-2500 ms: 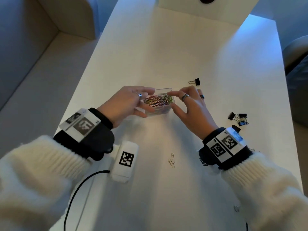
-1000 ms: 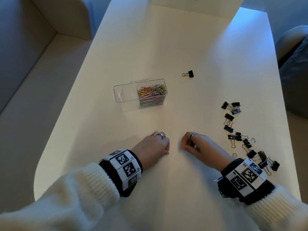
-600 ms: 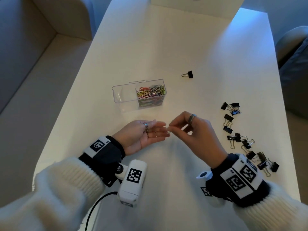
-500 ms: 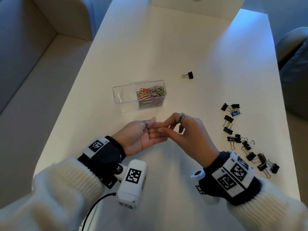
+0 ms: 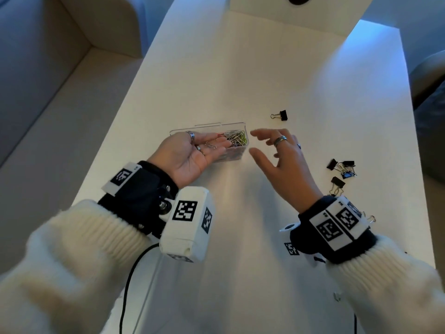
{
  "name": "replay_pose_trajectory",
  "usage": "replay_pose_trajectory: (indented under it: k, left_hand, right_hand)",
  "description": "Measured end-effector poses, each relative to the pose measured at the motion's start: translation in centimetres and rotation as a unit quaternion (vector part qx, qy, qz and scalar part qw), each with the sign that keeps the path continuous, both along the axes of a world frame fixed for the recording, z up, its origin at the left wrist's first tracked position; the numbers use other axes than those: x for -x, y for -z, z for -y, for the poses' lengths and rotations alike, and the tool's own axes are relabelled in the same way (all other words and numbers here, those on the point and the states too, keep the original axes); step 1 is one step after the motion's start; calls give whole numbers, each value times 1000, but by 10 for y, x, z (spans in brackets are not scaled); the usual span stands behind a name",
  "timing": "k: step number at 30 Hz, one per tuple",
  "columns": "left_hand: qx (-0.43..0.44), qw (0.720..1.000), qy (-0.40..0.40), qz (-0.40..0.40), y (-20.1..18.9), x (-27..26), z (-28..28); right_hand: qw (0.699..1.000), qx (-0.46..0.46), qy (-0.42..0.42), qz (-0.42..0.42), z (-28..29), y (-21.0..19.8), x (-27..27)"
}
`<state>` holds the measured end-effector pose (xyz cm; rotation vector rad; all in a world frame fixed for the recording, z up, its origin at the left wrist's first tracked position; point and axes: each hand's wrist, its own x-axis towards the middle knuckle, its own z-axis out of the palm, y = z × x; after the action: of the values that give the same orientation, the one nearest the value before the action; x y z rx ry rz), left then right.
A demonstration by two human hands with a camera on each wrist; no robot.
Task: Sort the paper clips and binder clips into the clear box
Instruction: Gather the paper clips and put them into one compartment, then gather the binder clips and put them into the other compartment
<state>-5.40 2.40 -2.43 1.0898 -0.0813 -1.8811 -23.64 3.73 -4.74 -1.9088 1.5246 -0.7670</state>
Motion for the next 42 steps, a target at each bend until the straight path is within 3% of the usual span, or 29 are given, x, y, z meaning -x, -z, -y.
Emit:
replay_pose_trajectory:
  k: [7,15,20,25,31,34,36,38,40,42]
  left_hand:
    - [-15,1000,-7,17,-3,-1,5]
    - [16,999,-29,27,-6,-7,-2]
    - [38,992,5,120,-8,-7,-8]
    - [100,954,75,274,-6,-9,-17]
    - [170,897,193,361,-12,-3,-38]
    - [191,869,250,381,-9,11,-49]
    - [215,842,298,396,-6,25,-57]
    - [251,788,357,434,-2,40,-64]
    - [291,705,419,492,4,57,-72]
    - [337,583,476,566,11,79,-81]
  right_hand:
    - [991,-68,-78,-89,32,8,-15]
    - [992,-18,-66,-107,39,19,-20]
    - [988,7,-64,-143,38,18,-20]
    - [984,0,-55,-172,34,12,-21]
    - [994,-106,19,-1,11,-14,10]
    - [990,-128,55,14,-11,-26,44]
    - [986,-146,79,4,-29,-32,74]
    - [982,-156,102,-14,-46,-35,105]
    - [978,-160,122,-45,-63,-36,134]
    - [972,-177,146,-44,-77,-29,160]
